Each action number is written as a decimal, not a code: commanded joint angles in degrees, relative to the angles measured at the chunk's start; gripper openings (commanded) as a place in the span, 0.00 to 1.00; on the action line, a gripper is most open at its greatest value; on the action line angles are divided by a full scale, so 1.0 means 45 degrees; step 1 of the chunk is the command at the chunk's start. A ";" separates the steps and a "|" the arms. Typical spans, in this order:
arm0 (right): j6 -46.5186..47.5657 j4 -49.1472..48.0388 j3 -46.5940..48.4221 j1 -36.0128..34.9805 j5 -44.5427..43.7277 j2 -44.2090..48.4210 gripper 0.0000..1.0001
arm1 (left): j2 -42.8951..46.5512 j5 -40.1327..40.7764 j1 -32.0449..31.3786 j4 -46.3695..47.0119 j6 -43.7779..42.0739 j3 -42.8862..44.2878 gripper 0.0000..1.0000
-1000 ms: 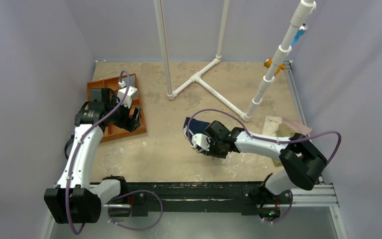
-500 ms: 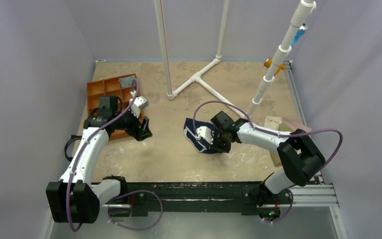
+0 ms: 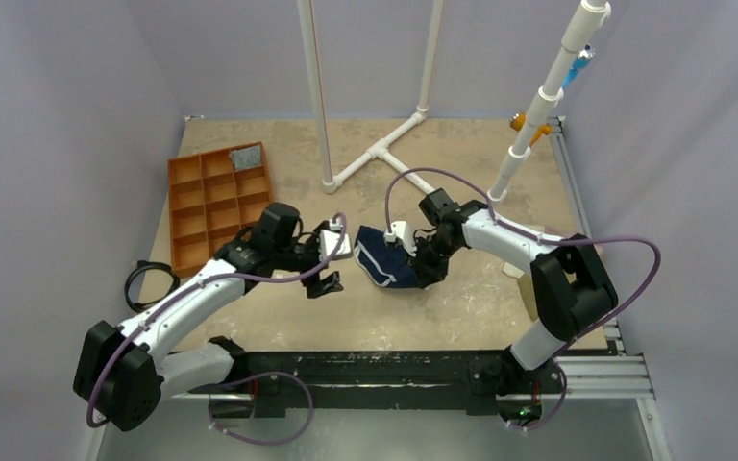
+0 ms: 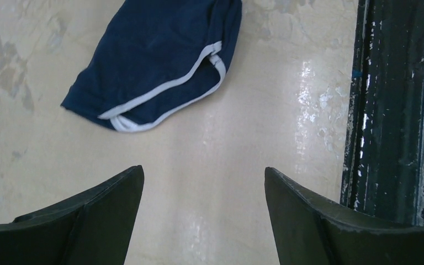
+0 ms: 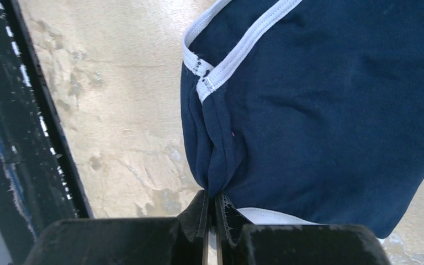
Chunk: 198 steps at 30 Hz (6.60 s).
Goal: Roll the underwear
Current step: Fold the underwear at the center of the board.
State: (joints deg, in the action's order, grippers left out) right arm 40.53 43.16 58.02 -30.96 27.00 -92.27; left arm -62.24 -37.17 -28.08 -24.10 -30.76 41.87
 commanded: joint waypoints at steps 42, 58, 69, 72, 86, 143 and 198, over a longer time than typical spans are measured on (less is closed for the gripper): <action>0.1833 0.3345 0.1357 0.1998 0.3829 -0.0960 0.01 | -0.7596 0.2240 -0.5617 0.4098 -0.0611 0.2730 0.01; 0.1548 0.3041 0.1231 0.2115 0.3673 -0.1068 0.61 | -0.8746 0.1851 -0.5598 -0.0073 0.1573 0.5495 0.00; 0.2275 0.3575 0.1558 0.2119 0.4160 -0.2017 0.62 | -0.9354 0.1534 -0.5033 -0.0270 0.2890 0.6257 0.00; 0.2337 0.3799 0.1724 0.2103 0.4316 -0.2130 0.62 | -0.9370 0.1846 -0.5036 -0.0232 0.2969 0.6258 0.00; 0.2356 0.4494 0.2276 0.2120 0.4697 -0.2049 0.63 | -0.9643 0.2117 -0.4841 -0.0114 0.3709 0.6526 0.00; 0.0366 0.3265 0.2210 0.3169 0.4105 -0.2194 0.62 | -0.8442 0.0656 -0.3941 0.2308 0.5367 0.4729 0.00; 0.2090 0.6010 0.3371 0.3340 0.5679 -0.3490 0.00 | -0.6890 0.0266 -0.3527 0.6338 0.4512 0.1483 0.58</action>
State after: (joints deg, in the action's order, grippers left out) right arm 47.33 67.48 71.20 -16.84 49.71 -107.33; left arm -95.92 -39.57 -44.25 -3.42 -10.04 50.39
